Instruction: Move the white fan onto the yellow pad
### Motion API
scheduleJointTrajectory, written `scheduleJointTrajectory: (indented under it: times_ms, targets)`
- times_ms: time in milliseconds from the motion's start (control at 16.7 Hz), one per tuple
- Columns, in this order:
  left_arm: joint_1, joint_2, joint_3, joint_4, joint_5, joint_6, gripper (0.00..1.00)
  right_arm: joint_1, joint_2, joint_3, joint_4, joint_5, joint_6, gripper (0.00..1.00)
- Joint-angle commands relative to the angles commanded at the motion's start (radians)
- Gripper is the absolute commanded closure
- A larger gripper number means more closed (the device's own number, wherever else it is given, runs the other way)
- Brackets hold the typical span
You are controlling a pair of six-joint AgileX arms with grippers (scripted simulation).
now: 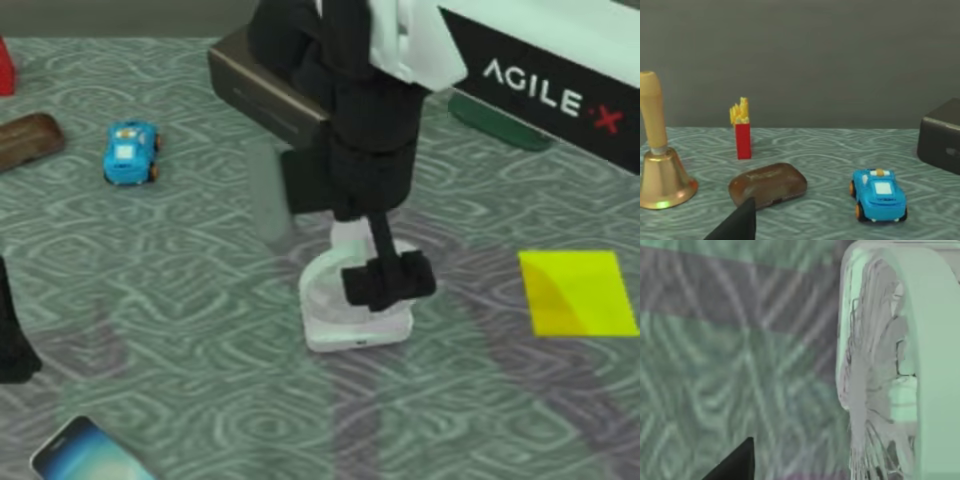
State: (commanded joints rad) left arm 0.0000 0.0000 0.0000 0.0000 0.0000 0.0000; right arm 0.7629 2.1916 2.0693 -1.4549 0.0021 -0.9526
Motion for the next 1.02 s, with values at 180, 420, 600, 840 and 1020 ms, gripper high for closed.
scheduleJointTrajectory:
  times_ms: [180,420,600,840,1020]
  targets:
    - [0.000,0.000,0.000,0.000,0.000,0.000,0.00,0.001,-0.011,-0.070,0.064,0.000,0.001,0.00]
    - [0.000,0.000,0.000,0.000,0.000,0.000,0.00,0.001,-0.011,-0.073,0.067,0.000,0.001,0.00]
    - [0.000,0.000,0.000,0.000,0.000,0.000,0.00,0.001,-0.011,-0.073,0.067,0.000,0.001,0.23]
    - [0.000,0.000,0.000,0.000,0.000,0.000,0.00,0.001,-0.011,-0.073,0.067,0.000,0.001,0.53]
    - [0.000,0.000,0.000,0.000,0.000,0.000,0.00,0.001,-0.011,-0.073,0.067,0.000,0.001,0.75]
